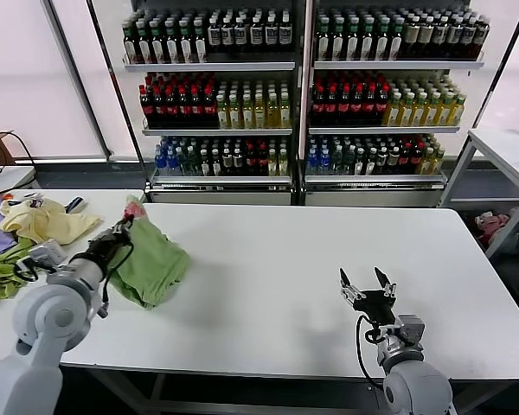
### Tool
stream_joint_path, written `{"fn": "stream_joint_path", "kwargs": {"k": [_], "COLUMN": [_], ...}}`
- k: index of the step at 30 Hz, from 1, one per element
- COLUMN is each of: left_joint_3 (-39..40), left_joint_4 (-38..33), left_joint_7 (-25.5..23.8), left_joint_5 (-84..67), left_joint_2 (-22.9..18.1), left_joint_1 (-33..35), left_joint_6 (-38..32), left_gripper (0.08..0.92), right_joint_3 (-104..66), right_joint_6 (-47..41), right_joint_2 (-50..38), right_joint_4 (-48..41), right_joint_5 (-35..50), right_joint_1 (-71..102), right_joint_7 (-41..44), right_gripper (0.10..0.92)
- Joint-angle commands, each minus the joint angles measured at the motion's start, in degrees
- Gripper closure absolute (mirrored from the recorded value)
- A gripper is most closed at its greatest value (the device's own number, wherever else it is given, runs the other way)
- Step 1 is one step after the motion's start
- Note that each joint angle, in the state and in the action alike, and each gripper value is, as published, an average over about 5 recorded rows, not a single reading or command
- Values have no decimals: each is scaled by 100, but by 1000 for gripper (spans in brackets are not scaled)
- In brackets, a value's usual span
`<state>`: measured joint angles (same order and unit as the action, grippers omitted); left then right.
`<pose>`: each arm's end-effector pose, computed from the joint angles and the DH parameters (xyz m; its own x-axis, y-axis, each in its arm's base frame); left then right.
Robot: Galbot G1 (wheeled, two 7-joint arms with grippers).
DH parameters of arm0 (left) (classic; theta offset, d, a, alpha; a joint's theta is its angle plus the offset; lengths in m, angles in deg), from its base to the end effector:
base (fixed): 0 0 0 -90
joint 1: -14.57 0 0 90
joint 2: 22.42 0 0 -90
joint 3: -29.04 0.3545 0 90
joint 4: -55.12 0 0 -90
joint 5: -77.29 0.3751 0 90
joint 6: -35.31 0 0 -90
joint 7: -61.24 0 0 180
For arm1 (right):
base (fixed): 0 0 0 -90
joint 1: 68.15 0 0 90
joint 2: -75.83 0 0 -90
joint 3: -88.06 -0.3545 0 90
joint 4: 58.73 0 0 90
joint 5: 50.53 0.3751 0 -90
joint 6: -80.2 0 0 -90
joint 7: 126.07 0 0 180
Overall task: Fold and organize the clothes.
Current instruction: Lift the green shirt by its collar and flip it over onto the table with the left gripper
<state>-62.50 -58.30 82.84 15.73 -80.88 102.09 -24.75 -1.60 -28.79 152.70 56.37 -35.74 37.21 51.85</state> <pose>0.3511 0.1153 -0.1552 -0.9721 0.0824 0.2195 -0.0031 0.9316 -0.3635 0.2770 -0.0424 -0.2739 -0.9818 -0.0769 0.1736 -0.0729 0.9969 0.0294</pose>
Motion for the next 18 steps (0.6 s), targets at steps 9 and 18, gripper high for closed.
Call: {"fn": "stream_joint_path", "kwargs": {"k": [9, 18], "left_joint_3": [3483, 3898], "left_joint_4": [784, 1886], "left_joint_7": [485, 405], "left_joint_5": [2057, 2520], "left_joint_2": [-2576, -3280], "left_joint_1": [-593, -1025], "left_joint_6": [-28, -216], "left_gripper": [887, 887], "right_joint_3": [-166, -305], "right_joint_6": [19, 20], "right_joint_2": [94, -36], "right_joint_4": [108, 164], "right_joint_5": [-13, 1], "right_joint_1": [84, 101], "right_joint_7": [6, 24], "right_gripper": [203, 203]}}
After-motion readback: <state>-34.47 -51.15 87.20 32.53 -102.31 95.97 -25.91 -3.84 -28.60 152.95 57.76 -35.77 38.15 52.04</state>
